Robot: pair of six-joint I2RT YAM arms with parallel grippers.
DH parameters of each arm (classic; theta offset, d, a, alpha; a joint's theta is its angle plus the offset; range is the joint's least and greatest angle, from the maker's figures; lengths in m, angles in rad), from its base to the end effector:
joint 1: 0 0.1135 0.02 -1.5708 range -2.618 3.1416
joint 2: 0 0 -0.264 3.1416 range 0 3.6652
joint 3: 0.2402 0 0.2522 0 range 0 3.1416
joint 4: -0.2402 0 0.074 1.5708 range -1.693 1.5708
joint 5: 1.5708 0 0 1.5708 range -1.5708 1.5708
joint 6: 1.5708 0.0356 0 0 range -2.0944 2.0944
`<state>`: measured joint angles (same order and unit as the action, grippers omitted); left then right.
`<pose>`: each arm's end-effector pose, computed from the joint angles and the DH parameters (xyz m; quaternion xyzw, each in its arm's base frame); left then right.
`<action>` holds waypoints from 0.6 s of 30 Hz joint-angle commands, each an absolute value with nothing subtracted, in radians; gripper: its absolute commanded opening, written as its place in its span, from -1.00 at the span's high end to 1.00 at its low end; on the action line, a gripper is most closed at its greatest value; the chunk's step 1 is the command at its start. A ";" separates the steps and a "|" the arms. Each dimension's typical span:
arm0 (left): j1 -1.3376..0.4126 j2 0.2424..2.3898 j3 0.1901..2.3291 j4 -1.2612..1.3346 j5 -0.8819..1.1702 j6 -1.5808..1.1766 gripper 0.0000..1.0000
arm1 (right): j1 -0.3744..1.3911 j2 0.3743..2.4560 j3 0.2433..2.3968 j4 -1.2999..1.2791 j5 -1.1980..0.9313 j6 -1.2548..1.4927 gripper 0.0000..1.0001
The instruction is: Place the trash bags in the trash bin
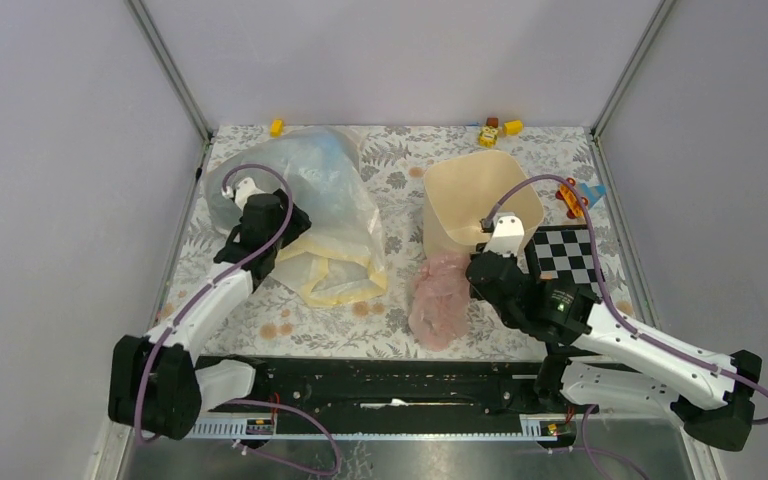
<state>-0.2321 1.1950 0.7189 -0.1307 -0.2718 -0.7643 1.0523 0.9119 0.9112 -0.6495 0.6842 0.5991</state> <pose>0.2526 -0.0499 0.2384 -0.2914 0.8305 -0.1140 0.4608 0.1108 0.1489 0.3206 -0.0444 0.8559 0.1038 0.5047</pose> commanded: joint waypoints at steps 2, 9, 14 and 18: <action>-0.254 1.066 0.721 -0.117 -0.035 -0.687 -0.37 | 1.032 0.846 0.803 -0.621 0.833 0.661 0.98; -0.262 0.938 0.607 -0.007 0.270 -0.697 -0.52 | 0.971 0.801 0.656 -0.471 0.878 0.668 1.00; -0.264 0.896 0.495 0.112 0.302 -0.743 -0.65 | 0.950 0.754 0.537 -0.272 0.895 0.649 1.00; -0.264 0.918 0.456 0.167 0.365 -0.735 -0.69 | 0.894 0.745 0.446 -0.069 0.806 0.605 1.00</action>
